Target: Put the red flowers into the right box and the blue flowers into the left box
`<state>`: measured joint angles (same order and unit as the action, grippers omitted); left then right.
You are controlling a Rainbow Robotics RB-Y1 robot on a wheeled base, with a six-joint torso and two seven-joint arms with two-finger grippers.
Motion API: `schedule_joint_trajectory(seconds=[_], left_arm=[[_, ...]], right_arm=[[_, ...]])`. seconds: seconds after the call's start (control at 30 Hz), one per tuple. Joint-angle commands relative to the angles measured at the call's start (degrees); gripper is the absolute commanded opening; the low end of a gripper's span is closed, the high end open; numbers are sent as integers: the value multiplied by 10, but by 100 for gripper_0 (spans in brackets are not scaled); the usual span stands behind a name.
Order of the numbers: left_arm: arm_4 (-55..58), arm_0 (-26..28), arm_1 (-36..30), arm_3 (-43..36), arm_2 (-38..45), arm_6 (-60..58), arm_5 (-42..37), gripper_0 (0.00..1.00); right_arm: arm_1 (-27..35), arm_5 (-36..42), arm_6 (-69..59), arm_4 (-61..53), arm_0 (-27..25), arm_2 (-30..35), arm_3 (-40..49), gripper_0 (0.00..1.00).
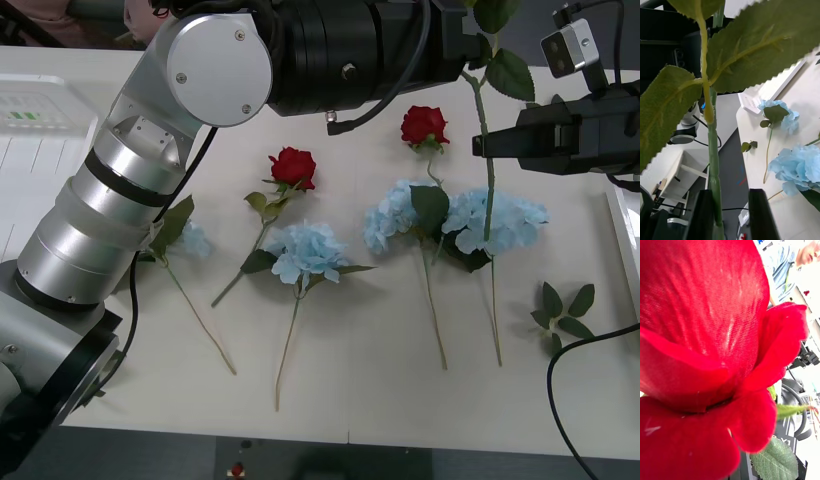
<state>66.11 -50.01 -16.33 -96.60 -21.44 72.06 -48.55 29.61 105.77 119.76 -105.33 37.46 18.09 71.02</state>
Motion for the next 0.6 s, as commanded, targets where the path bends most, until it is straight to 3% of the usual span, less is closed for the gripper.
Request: schedule_joint_trajectory(seconds=[0.03, 0.37, 0.4, 0.43, 0.47, 0.6], left_arm=[[5, -12, -1, -17, -2, 6, 0, 0], [5, -12, -1, -17, -2, 6, 0, 0], [5, -12, -1, -17, -2, 6, 0, 15], [5, -12, -1, -17, -2, 6, 0, 75], [5, -12, -1, -17, -2, 6, 0, 100], [5, -12, -1, -17, -2, 6, 0, 100]], right_arm=[[6, 0, -17, -1, 15, 4, 16, 0], [6, 0, -17, -1, 15, 8, 15, 0], [6, 0, -17, -1, 15, 9, 16, 0], [6, 0, -18, -1, 15, 9, 16, 0], [6, 0, -18, -1, 15, 8, 16, 0], [6, 0, -21, -1, 15, 8, 16, 0]])
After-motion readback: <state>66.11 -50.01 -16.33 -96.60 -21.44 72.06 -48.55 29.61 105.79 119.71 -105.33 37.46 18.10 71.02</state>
